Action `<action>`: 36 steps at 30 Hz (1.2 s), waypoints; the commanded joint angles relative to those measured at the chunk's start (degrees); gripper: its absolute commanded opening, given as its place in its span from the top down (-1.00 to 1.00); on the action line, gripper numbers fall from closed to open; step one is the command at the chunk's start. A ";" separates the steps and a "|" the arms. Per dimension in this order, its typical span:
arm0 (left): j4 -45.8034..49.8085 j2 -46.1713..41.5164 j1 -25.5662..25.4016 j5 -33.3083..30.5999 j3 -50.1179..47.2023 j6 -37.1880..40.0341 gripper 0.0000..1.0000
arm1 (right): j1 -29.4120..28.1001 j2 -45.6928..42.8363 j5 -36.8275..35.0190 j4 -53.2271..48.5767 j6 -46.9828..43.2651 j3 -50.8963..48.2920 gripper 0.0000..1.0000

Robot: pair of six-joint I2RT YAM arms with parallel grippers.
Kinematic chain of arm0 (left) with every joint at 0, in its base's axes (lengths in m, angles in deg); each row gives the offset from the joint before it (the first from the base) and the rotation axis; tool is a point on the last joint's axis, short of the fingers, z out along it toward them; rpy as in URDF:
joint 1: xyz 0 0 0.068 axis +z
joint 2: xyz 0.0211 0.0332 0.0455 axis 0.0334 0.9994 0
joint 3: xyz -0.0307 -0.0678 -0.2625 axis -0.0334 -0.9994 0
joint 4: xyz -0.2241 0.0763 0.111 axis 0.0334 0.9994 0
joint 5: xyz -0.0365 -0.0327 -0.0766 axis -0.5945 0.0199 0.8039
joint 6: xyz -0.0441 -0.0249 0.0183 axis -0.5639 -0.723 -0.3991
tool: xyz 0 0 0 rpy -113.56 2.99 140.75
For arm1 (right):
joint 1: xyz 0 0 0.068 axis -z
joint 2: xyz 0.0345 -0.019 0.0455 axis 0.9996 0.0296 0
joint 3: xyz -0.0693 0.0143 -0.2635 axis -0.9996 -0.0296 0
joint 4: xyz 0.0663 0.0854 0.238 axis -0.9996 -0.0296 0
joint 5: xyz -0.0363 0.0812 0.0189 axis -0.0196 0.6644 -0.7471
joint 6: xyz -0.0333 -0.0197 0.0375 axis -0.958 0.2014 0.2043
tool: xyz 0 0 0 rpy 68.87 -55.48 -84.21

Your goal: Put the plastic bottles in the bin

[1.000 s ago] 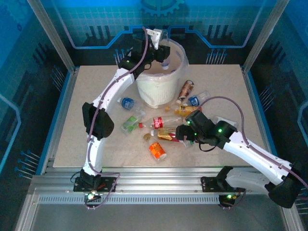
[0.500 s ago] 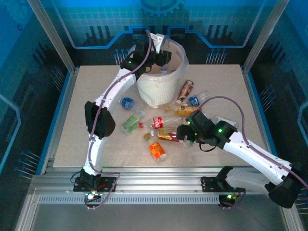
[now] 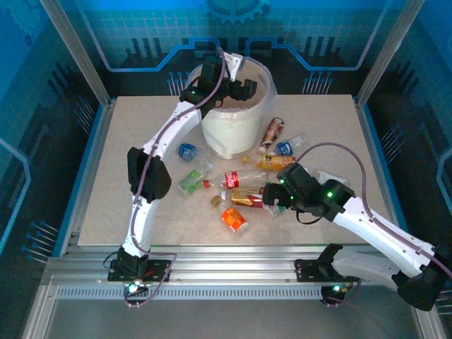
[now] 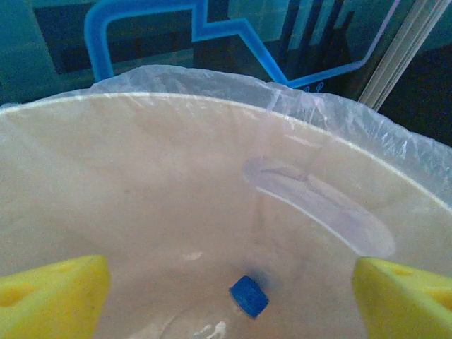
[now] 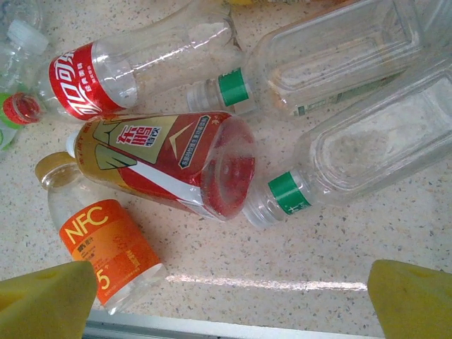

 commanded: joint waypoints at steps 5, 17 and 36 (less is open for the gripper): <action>1.38 -4.25 0.17 -0.15 1.94 0.24 -0.98 | 0.66 -1.90 -1.14 -1.77 1.85 -0.43 -0.99; 6.38 -13.98 0.26 -6.49 4.14 -4.97 -0.98 | 2.70 0.18 -1.94 -2.79 -1.55 3.40 -0.99; 1.09 -61.00 -10.08 -17.35 -62.35 -33.65 -0.98 | 7.42 4.20 -3.84 -5.37 -5.01 6.34 -0.99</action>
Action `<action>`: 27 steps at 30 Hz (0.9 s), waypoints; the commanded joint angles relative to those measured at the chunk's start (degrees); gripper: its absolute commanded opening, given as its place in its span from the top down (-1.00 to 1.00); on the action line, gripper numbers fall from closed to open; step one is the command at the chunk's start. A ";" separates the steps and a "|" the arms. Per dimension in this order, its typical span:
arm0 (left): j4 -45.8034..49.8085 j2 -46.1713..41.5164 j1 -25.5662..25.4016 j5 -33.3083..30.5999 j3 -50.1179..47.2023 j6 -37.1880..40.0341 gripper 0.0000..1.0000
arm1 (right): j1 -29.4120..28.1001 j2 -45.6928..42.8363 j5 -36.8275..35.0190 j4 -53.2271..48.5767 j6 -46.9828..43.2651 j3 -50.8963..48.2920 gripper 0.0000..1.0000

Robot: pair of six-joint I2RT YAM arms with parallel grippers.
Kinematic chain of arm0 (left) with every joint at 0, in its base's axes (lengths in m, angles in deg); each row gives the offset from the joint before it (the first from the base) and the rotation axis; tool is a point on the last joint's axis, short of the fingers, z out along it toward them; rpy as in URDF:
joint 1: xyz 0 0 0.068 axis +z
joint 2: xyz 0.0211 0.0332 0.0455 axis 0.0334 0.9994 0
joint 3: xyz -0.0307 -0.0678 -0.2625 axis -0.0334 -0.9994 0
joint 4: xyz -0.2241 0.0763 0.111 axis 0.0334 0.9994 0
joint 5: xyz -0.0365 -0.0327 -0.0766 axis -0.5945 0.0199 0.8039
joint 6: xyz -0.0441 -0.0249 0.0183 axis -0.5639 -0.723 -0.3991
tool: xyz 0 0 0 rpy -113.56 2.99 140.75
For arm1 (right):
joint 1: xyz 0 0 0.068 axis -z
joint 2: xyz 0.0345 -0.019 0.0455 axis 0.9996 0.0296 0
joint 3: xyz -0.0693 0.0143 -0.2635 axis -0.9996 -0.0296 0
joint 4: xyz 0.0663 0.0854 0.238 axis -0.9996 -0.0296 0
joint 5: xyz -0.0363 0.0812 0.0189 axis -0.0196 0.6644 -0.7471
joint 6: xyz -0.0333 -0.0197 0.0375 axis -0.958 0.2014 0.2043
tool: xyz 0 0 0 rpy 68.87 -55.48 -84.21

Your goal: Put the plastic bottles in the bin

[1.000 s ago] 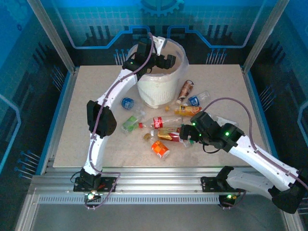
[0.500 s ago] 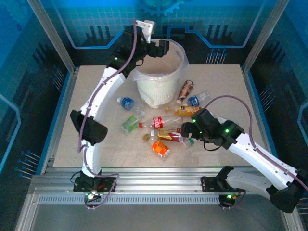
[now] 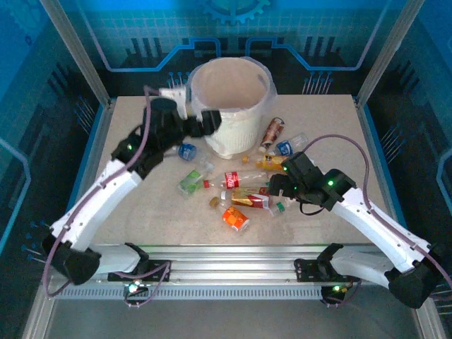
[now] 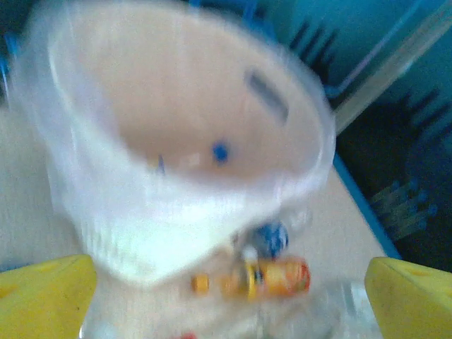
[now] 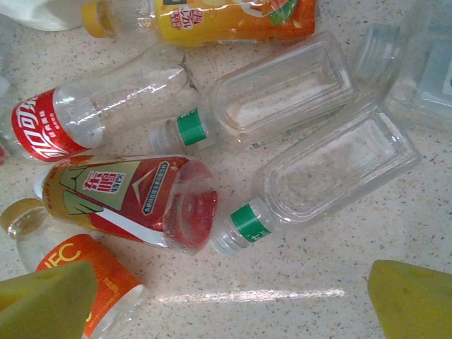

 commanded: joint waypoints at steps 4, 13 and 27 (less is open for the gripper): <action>3.11 -9.11 -12.63 -16.70 -17.15 -22.22 -0.98 | 1.25 -0.50 -4.57 -3.12 -2.86 1.89 -0.99; 10.55 -7.22 -27.25 -25.37 -25.06 -42.59 -0.98 | 1.79 -3.42 -9.75 -3.35 -5.57 0.39 -0.99; 6.41 3.93 -35.44 -21.33 -28.85 -55.78 -0.98 | 2.03 -7.14 -8.63 -0.63 -10.69 -1.67 -0.99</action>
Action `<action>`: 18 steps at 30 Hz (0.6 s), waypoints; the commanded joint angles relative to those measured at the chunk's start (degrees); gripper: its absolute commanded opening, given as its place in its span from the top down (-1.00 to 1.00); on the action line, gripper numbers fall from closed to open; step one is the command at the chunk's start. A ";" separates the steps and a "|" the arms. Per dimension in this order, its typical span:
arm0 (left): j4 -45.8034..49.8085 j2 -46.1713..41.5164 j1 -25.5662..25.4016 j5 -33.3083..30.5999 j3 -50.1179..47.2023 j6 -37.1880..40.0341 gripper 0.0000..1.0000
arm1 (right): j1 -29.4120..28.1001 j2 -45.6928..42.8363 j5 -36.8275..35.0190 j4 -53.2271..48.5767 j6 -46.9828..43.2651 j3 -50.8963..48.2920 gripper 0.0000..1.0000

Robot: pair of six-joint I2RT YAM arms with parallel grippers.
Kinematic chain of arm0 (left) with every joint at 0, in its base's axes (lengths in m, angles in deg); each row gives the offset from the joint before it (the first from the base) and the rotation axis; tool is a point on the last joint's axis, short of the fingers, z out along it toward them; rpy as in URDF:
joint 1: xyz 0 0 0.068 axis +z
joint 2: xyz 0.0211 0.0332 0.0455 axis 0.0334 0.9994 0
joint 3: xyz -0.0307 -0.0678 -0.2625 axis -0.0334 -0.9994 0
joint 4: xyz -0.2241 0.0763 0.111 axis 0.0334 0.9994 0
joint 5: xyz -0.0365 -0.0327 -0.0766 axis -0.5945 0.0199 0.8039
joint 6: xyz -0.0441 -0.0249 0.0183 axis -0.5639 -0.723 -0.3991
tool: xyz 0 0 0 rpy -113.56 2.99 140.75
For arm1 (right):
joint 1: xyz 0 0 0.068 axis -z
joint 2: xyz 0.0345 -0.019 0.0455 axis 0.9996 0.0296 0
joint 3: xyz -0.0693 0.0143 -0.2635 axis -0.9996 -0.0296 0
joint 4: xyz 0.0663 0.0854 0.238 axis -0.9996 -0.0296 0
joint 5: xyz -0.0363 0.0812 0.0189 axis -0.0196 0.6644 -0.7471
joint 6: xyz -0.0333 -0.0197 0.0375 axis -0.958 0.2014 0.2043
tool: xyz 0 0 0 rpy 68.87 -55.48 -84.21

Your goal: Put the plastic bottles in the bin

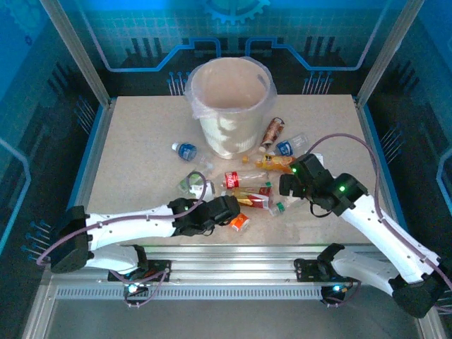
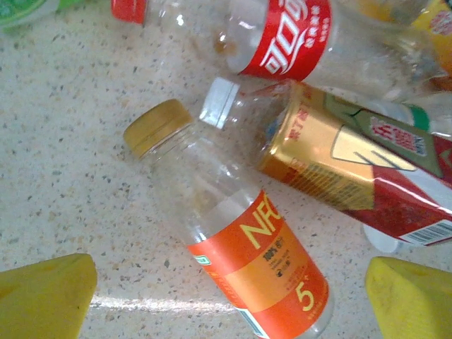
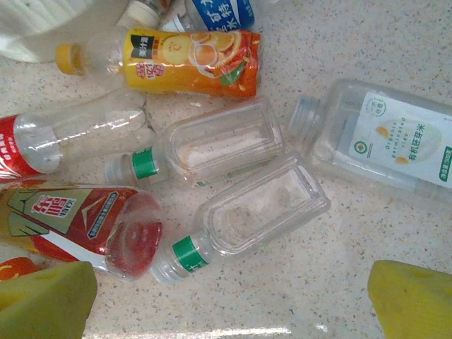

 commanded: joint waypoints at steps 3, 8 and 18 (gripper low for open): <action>-4.61 1.84 -0.47 1.21 -2.45 -4.13 -0.98 | 0.80 -3.26 -0.41 0.56 -1.19 -2.58 -0.99; -6.67 4.50 -0.47 2.58 -2.45 -4.36 -0.98 | 1.38 -4.81 -0.07 0.71 -1.35 -3.86 -0.99; -9.83 8.30 0.63 5.57 -4.13 -6.34 -0.98 | 1.92 -5.10 0.60 2.63 -1.82 -4.83 -0.99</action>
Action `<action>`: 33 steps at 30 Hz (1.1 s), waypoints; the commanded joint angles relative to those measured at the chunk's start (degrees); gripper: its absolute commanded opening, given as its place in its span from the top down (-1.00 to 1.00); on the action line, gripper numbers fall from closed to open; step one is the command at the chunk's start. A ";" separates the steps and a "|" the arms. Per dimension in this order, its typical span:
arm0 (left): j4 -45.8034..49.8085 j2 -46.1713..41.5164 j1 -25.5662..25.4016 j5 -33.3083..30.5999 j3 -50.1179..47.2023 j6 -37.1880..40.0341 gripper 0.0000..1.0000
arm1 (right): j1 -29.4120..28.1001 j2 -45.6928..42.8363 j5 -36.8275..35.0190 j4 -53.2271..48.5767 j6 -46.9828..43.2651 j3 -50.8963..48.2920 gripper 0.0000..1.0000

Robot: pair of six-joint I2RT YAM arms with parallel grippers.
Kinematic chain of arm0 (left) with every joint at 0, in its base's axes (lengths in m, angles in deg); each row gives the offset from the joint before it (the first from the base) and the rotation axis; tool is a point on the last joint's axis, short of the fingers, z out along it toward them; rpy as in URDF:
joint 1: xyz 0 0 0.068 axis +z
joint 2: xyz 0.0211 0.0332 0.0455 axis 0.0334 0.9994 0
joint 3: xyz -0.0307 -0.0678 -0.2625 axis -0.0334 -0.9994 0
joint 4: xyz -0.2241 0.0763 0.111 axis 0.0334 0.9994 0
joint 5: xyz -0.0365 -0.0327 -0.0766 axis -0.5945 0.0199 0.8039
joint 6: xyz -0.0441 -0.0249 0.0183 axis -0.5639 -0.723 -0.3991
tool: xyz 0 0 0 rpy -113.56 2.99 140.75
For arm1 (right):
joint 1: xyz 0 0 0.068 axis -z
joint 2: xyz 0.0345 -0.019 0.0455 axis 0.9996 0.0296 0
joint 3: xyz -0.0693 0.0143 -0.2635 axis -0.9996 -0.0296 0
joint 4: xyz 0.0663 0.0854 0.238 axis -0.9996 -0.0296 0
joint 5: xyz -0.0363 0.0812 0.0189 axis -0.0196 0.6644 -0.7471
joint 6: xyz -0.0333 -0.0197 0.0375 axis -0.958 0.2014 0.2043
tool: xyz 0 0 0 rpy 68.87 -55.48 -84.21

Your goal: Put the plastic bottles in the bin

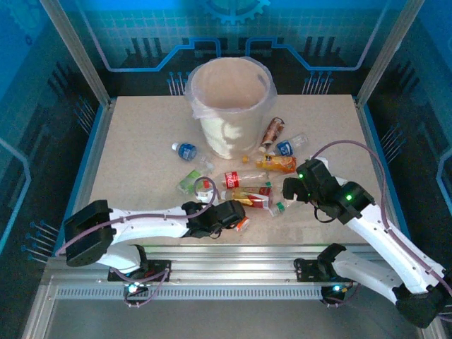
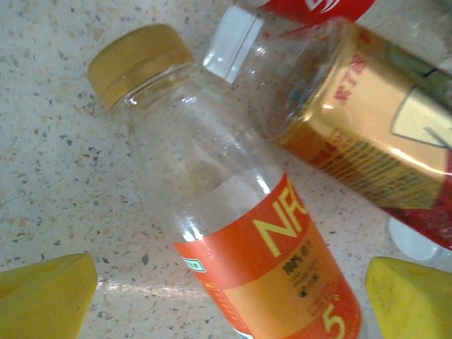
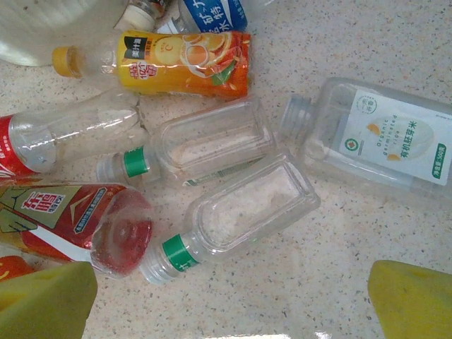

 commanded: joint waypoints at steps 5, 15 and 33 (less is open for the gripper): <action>-1.37 3.66 1.24 3.01 -0.11 -1.23 -0.97 | 1.02 -0.42 0.78 1.51 -0.77 -1.17 -0.99; -2.71 8.04 3.09 5.71 0.17 -1.41 -0.85 | 1.80 -0.45 1.02 1.52 -0.79 -1.72 -0.99; 1.03 7.48 4.94 2.41 0.90 -1.99 -0.02 | 2.96 0.52 1.92 3.12 -1.21 -2.07 -0.99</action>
